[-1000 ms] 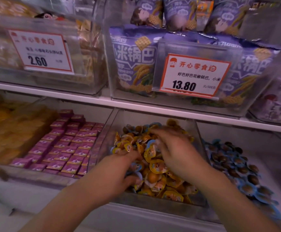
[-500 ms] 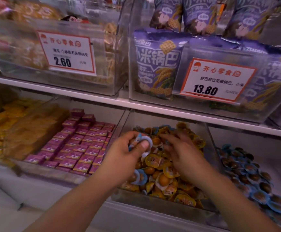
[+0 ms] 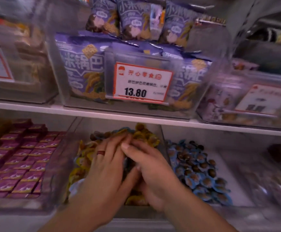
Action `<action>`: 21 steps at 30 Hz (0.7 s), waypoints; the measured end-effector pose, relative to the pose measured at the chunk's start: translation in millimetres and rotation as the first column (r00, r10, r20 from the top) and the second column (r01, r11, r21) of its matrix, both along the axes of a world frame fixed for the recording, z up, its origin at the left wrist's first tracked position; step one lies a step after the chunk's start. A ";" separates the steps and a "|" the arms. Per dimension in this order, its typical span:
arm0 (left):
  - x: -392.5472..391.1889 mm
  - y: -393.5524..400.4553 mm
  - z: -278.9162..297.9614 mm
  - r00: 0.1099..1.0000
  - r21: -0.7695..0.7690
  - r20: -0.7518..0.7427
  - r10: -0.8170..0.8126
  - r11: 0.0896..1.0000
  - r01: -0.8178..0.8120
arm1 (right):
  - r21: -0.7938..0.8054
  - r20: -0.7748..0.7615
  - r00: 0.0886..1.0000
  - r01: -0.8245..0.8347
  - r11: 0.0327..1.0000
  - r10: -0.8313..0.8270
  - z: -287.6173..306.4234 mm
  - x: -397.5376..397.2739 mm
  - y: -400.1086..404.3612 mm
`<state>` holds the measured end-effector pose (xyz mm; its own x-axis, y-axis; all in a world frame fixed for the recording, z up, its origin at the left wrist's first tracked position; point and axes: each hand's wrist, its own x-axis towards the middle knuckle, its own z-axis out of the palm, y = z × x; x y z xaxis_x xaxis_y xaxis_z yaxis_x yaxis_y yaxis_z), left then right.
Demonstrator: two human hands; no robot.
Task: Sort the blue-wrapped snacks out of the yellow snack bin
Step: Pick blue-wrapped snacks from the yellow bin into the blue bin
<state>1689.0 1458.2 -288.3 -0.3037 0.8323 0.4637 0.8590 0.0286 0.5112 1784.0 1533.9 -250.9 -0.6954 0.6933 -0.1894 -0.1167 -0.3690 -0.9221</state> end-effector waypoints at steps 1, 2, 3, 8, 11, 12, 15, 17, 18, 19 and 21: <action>1.9 1.6 -1.5 0.999 -0.031 0.032 -0.019 0.999 0.020 | 0.026 0.011 1.000 0.023 0.999 -0.023 -0.9 4.6 4.4; 3.3 2.5 -3.4 0.996 -0.062 0.070 -0.051 0.997 0.055 | 0.034 0.002 0.999 0.043 0.998 -0.043 -0.7 9.8 9.2; 4.4 3.7 -5.4 0.991 -0.085 0.095 -0.090 0.992 0.098 | 0.050 -0.018 0.997 0.075 0.996 -0.074 -0.1 16.0 15.2; 3.2 7.9 -4.0 0.985 -0.054 0.040 -0.169 0.984 0.171 | 0.336 -0.041 0.963 0.263 0.905 -0.265 6.7 56.1 69.1; -8.2 9.5 -2.2 0.993 -0.023 -0.038 -0.114 0.993 0.113 | 0.495 0.170 0.939 0.182 0.850 -0.300 -1.8 83.0 109.7; -13.3 9.0 -2.7 0.995 -0.031 -0.049 -0.089 0.996 0.087 | 0.505 0.278 0.916 0.117 0.855 -0.290 -8.7 91.7 121.4; -32.1 3.5 -2.6 0.989 -0.087 -0.151 -0.008 0.996 -0.005 | 0.366 0.511 0.834 0.006 0.931 -0.207 -29.2 112.3 143.9; -47.2 -2.9 -1.8 0.966 -0.113 -0.257 0.029 0.992 -0.060 | 0.398 0.537 0.801 0.037 0.917 -0.265 -32.8 115.8 152.0; -55.5 -7.2 -0.9 0.955 -0.124 -0.295 0.035 0.989 -0.074 | 0.486 0.525 0.774 0.068 0.871 -0.354 -31.0 114.3 153.9; -63.1 -12.2 -0.4 0.944 -0.138 -0.327 0.030 0.987 -0.079 | 0.578 0.478 0.753 0.118 0.807 -0.453 -27.8 110.1 154.4; -76.9 -23.1 -2.0 0.913 -0.151 -0.405 0.041 0.982 -0.111 | 0.704 0.293 0.773 0.223 0.674 -0.563 -22.0 96.5 147.6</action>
